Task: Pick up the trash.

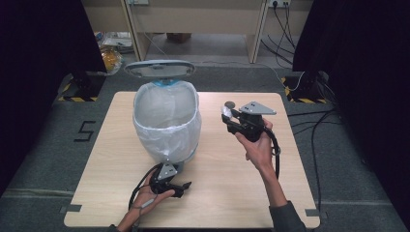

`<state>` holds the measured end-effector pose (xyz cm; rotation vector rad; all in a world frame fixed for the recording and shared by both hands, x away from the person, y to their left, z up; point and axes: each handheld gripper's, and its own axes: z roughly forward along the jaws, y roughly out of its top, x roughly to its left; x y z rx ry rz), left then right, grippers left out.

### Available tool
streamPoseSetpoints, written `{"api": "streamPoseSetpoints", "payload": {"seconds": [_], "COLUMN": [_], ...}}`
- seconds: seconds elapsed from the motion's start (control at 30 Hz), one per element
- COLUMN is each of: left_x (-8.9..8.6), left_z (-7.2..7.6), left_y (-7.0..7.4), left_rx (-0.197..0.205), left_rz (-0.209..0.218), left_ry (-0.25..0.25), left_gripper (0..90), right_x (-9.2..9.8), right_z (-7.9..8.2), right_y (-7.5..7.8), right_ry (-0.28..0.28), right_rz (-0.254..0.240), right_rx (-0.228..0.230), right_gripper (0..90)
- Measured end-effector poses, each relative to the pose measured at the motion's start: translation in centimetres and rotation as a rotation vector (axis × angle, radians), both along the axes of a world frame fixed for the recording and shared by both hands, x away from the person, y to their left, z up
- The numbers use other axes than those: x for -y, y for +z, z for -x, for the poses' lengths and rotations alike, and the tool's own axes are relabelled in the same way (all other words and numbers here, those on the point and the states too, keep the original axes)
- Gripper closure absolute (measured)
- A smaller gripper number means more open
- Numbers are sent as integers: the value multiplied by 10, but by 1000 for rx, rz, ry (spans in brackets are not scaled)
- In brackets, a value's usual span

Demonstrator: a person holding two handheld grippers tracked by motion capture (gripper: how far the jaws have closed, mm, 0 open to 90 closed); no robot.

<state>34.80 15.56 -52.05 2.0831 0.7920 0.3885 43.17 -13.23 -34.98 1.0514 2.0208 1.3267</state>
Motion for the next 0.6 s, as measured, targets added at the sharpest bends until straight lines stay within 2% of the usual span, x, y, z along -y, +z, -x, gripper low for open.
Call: {"api": "streamPoseSetpoints", "payload": {"seconds": [0.23,0.6], "left_x": [-1,-1], "left_z": [0,0], "left_y": [0,0], "left_rx": [-3,-9], "left_rz": [1,8], "left_ry": [-1,-2], "left_gripper": [177,177], "right_x": [-1,-14], "right_z": [-3,-7], "right_y": [8,40], "right_ry": [-3,18], "right_rz": [-1,-5], "right_rx": [-2,40], "right_gripper": [593,593]}}
